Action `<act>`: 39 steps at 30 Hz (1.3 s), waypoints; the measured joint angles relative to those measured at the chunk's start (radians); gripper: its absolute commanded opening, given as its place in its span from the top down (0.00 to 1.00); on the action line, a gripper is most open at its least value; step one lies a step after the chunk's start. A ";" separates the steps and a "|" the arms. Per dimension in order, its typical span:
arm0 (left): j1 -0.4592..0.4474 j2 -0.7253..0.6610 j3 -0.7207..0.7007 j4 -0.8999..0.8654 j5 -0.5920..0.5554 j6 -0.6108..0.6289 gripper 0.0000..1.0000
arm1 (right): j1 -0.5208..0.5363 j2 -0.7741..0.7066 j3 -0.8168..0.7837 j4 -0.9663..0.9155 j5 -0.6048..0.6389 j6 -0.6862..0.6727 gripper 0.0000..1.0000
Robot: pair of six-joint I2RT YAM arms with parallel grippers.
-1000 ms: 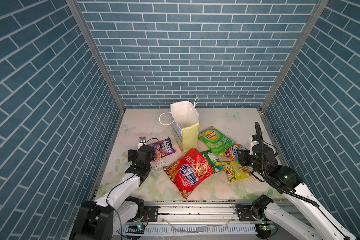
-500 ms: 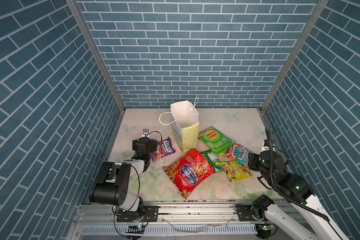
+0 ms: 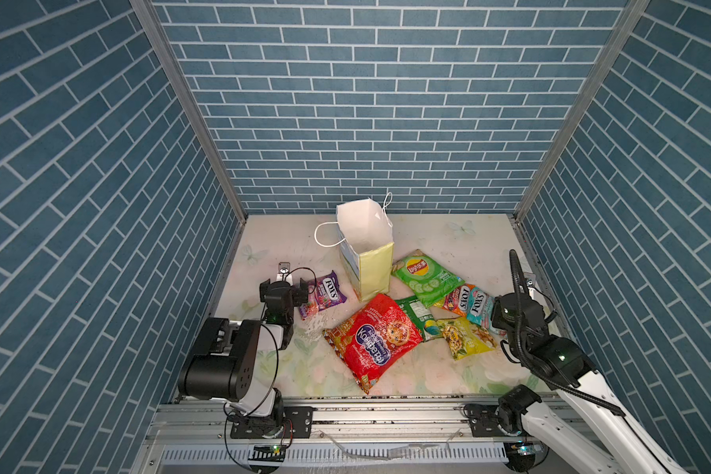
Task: Take the snacks out of the paper bag
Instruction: Reset both arms
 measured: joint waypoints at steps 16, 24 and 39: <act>0.000 0.000 0.000 0.007 0.011 0.000 0.00 | -0.504 0.708 -0.160 0.881 -0.465 -0.163 0.25; 0.002 0.000 0.000 0.007 0.018 0.000 0.00 | -0.513 0.797 -0.214 1.217 -0.512 -0.208 0.27; 0.004 0.000 0.001 0.007 0.022 0.000 0.00 | -0.516 0.890 -0.274 1.440 -0.531 -0.229 0.01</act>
